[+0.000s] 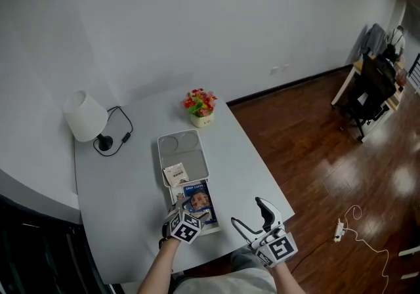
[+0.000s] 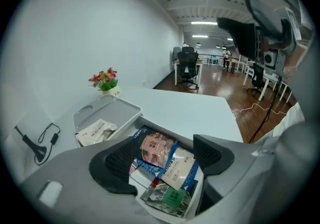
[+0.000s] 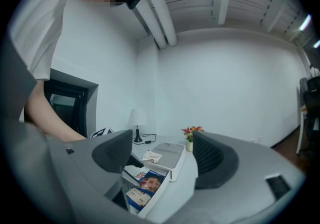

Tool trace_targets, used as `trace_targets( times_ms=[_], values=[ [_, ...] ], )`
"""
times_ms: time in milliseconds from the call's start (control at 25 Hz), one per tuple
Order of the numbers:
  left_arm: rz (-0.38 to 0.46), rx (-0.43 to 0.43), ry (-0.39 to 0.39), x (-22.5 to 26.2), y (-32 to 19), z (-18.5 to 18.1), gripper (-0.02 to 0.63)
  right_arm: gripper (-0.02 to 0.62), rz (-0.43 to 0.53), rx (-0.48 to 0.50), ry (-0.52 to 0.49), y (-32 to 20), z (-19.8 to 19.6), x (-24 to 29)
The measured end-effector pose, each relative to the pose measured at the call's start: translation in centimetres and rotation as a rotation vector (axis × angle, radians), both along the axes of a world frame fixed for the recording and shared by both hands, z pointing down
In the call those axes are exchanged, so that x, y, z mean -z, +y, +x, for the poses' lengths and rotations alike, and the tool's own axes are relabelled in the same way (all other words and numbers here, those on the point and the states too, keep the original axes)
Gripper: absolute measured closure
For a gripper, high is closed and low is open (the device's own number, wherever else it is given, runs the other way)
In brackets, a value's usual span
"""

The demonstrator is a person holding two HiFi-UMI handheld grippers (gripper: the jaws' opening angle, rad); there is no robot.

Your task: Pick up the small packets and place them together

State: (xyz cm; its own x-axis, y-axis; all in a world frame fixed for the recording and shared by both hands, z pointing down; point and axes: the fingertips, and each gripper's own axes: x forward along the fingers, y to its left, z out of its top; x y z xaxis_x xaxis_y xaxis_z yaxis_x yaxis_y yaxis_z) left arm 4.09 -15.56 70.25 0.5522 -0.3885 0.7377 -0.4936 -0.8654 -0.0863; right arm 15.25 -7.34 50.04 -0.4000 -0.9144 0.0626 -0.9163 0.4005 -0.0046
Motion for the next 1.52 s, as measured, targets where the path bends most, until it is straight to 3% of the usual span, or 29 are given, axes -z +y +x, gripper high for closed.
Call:
trace_targets(
  times_ms=[360, 640, 880, 1520],
  values=[
    [-0.100, -0.074, -0.187, -5.6, -3.3, 1.0, 0.252, 0.224, -0.027, -0.021, 0.030, -0.3, 1.6, -0.7],
    [-0.147, -0.093, -0.251, -7.2, -3.4, 1.1, 0.283, 0.224, -0.039, -0.017, 0.044, -0.1, 1.6, -1.0],
    [-0.060, -0.120, -0.289, -6.3, -3.4, 0.9, 0.427, 0.224, -0.034, -0.019, 0.056, 0.0, 1.3, -1.0],
    [0.066, -0.095, -0.127, 2.5, -0.4, -0.6, 0.453, 0.224, 0.000, 0.040, 0.028, -0.3, -1.6, 0.2]
  ],
)
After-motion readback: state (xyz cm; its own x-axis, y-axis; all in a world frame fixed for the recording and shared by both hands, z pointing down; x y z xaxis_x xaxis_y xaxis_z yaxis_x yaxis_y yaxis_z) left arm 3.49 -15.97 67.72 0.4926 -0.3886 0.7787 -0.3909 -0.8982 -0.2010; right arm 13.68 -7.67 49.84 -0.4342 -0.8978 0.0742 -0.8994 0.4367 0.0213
